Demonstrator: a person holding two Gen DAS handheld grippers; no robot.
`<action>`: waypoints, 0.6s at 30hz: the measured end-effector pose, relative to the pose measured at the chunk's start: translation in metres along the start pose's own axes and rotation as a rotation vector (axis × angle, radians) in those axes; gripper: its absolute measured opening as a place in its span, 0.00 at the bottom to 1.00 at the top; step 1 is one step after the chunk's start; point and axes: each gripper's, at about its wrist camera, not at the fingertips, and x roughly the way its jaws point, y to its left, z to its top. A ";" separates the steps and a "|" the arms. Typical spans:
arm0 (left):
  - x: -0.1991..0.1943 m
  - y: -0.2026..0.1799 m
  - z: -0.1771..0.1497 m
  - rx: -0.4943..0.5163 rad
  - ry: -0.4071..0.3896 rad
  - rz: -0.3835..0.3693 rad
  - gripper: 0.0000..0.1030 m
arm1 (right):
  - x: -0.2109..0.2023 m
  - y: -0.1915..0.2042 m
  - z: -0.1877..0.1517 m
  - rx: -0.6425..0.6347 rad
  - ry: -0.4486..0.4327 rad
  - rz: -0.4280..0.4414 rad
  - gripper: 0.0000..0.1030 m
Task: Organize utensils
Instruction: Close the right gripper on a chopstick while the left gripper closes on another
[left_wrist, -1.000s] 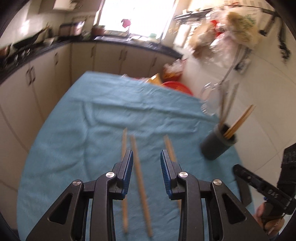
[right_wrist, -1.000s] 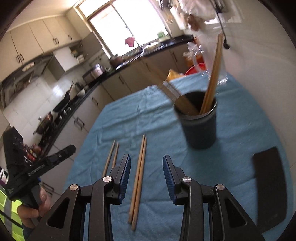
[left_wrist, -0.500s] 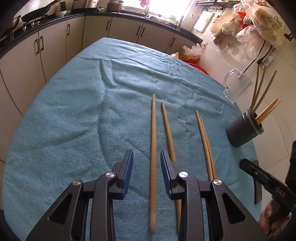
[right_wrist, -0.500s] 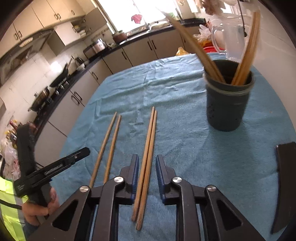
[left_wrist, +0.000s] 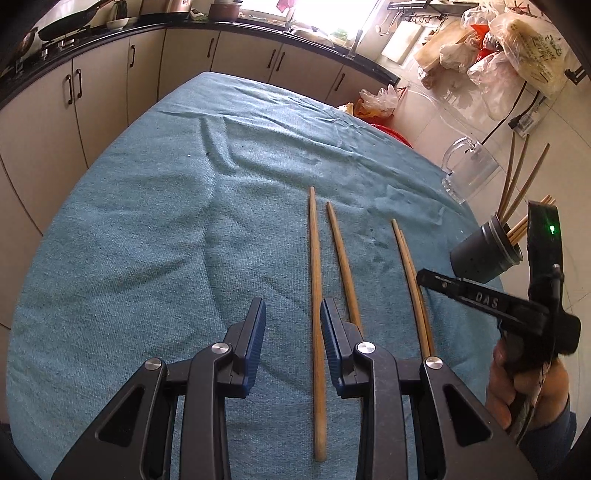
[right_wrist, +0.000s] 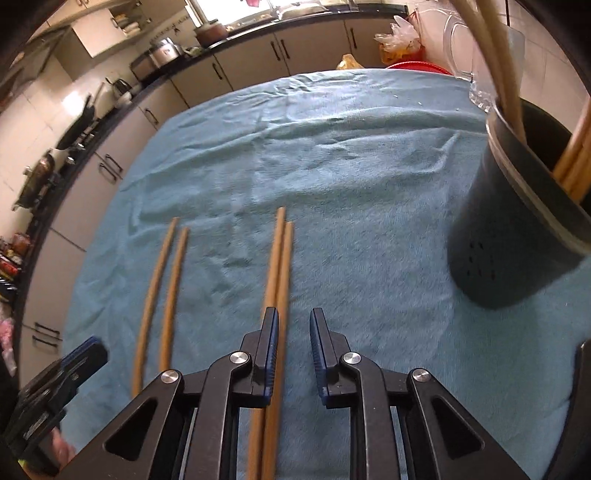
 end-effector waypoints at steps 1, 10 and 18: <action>0.001 0.000 0.000 0.000 0.002 -0.001 0.28 | 0.001 0.000 0.003 0.003 0.000 0.002 0.18; 0.008 0.001 0.008 0.005 0.011 0.011 0.28 | 0.015 0.018 0.016 -0.109 0.027 -0.136 0.10; 0.032 -0.019 0.029 0.067 0.072 0.028 0.28 | -0.004 0.004 0.006 -0.070 -0.028 -0.083 0.06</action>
